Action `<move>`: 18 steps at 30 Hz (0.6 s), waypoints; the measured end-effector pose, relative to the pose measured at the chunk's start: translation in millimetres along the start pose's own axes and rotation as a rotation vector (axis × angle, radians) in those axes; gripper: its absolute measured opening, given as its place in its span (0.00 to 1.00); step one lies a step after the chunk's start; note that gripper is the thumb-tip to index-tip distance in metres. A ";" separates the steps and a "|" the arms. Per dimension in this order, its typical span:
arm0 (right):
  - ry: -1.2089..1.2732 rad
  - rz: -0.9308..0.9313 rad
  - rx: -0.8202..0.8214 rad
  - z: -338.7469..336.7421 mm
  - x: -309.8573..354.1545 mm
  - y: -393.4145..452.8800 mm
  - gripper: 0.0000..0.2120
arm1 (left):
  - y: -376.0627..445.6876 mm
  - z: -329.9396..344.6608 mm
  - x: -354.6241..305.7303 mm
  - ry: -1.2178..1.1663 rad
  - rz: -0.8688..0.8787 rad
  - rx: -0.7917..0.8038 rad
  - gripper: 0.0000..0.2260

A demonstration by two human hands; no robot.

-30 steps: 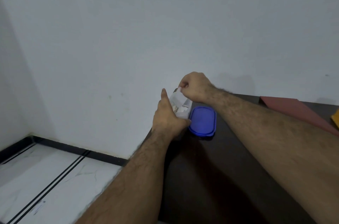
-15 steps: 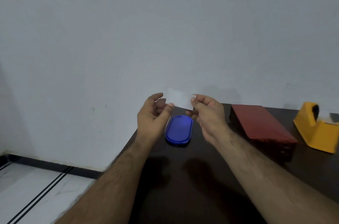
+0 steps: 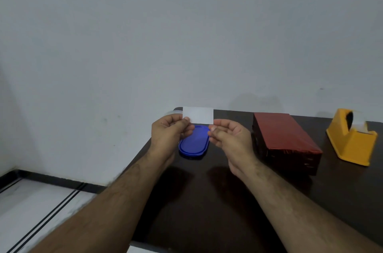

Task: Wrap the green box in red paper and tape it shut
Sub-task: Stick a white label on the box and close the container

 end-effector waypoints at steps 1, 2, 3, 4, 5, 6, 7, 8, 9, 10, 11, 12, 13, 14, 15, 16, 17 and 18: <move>-0.027 -0.027 -0.008 -0.3 1.9 -0.5 0.12 | -0.2 0.0 0.0 0.008 0.002 -0.004 0.05; -0.037 -0.041 -0.018 -0.1 3.6 -0.9 0.14 | 0.0 0.8 0.3 0.018 0.002 -0.003 0.05; -0.025 -0.039 -0.020 0.7 3.1 -0.8 0.15 | -0.8 1.4 0.5 0.029 0.003 0.003 0.06; -0.005 -0.027 -0.020 1.4 2.8 -0.3 0.16 | -1.1 2.9 0.7 0.037 0.005 0.016 0.05; -0.007 -0.022 -0.026 2.2 2.4 -0.7 0.16 | -1.6 3.4 1.6 0.049 0.005 0.029 0.06; -0.063 -0.059 -0.049 0.7 4.0 -0.8 0.18 | -1.7 4.7 2.7 0.063 0.005 0.042 0.06; -0.196 -0.143 -0.087 -1.9 7.9 -1.6 0.19 | -1.6 5.9 4.1 0.080 0.007 0.051 0.08; -0.381 -0.263 -0.123 -3.0 14.2 -3.6 0.19 | -1.2 6.5 5.7 0.098 0.011 0.054 0.09; -0.561 -0.394 -0.142 -0.8 21.4 -7.0 0.19 | -0.7 7.0 7.2 0.119 0.013 0.053 0.11; -0.693 -0.513 -0.148 2.5 27.3 -10.5 0.18 | -0.7 8.2 8.7 0.147 0.016 0.052 0.12; -0.772 -0.585 -0.146 6.7 32.1 -14.3 0.18 | -0.8 9.0 9.2 0.182 0.022 0.053 0.12; -0.830 -0.626 -0.166 9.1 35.9 -16.4 0.19 | -1.0 10.2 9.6 0.218 0.031 0.057 0.12; -0.878 -0.651 -0.206 10.5 39.2 -17.5 0.23 | -1.2 10.8 9.5 0.244 0.044 0.061 0.11; -0.922 -0.667 -0.246 10.9 42.1 -17.5 0.26 | -1.2 11.0 8.6 0.260 0.056 0.061 0.10; -0.958 -0.685 -0.265 11.1 44.0 -18.7 0.27 | -1.9 10.7 8.1 0.268 0.064 0.055 0.08; -0.986 -0.711 -0.258 12.2 45.1 -19.3 0.25 | -2.2 11.0 7.0 0.267 0.069 0.054 0.07; -1.005 -0.737 -0.218 13.9 44.1 -18.8 0.20 | -2.8 12.0 6.5 0.266 0.072 0.064 0.05; -1.015 -0.752 -0.152 16.3 42.0 -17.7 0.15 | -3.5 13.9 6.5 0.263 0.074 0.085 0.05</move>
Point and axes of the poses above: each hand's wrist, its own y-axis towards the middle knuckle, its own z-axis out of the palm, x = y × z, the point moved 5 cm from there along y, towards the middle knuckle, and after that the axes turned 4 degrees about x, right-handed, at the moved point
